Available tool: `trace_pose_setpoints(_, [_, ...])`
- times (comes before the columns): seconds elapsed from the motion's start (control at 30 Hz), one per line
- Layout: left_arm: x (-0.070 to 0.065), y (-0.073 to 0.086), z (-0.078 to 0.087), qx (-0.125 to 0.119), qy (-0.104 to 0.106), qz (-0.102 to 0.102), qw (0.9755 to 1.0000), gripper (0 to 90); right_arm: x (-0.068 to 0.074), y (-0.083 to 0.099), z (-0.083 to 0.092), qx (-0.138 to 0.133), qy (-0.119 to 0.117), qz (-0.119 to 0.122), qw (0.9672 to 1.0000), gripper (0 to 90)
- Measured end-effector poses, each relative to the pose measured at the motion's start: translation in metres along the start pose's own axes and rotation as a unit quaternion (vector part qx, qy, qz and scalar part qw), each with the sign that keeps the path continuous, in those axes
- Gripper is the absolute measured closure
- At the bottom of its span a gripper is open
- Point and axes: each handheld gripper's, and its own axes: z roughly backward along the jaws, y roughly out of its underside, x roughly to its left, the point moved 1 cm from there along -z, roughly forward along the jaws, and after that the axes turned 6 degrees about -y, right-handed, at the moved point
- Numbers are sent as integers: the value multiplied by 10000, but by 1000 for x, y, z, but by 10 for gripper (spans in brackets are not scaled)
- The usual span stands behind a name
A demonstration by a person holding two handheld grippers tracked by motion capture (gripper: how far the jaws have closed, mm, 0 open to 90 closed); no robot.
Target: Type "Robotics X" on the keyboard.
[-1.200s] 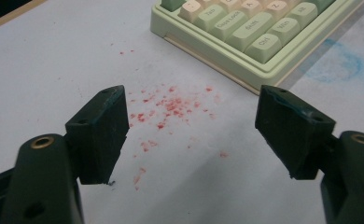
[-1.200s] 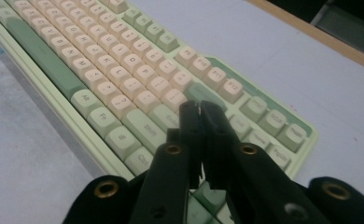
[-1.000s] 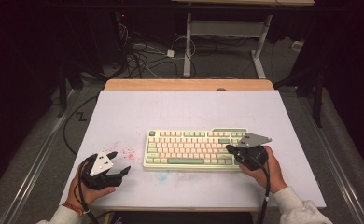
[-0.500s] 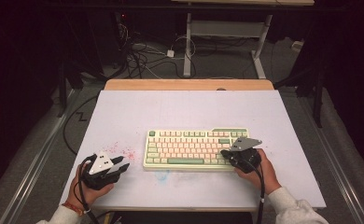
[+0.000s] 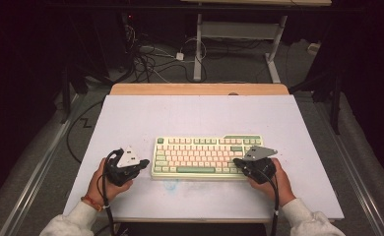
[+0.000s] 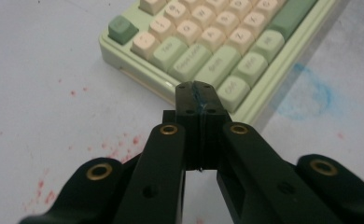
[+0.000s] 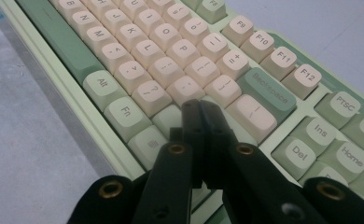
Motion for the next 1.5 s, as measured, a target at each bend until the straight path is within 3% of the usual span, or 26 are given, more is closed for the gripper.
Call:
trace_pose_setpoints(0.27, [-2,-33,-21,75,243,-133,9996,876,0,0,0,2,11,8,10000,900])
trace_pose_setpoints(0.37, [-5,-44,-29,107,242,-208,9994,871,1,0,0,9,32,26,10000,900])
trace_pose_setpoints(0.77, [-18,-77,-59,247,481,-518,9972,876,1,0,0,9,48,17,10000,900])
trace_pose_setpoints(1.0, [-25,-86,-76,401,555,-615,9958,877,1,0,0,10,47,20,10000,900])
trace_pose_setpoints(1.3, [-27,-91,-86,408,465,-631,9961,877,1,0,0,15,30,25,10000,900])
trace_pose_setpoints(1.4, [-32,-91,-90,576,387,-759,9947,877,0,-1,0,43,10,51,10000,900])
trace_pose_setpoints(1.5, [-33,-91,-91,530,361,-789,9948,877,0,-1,0,43,5,64,10000,900])
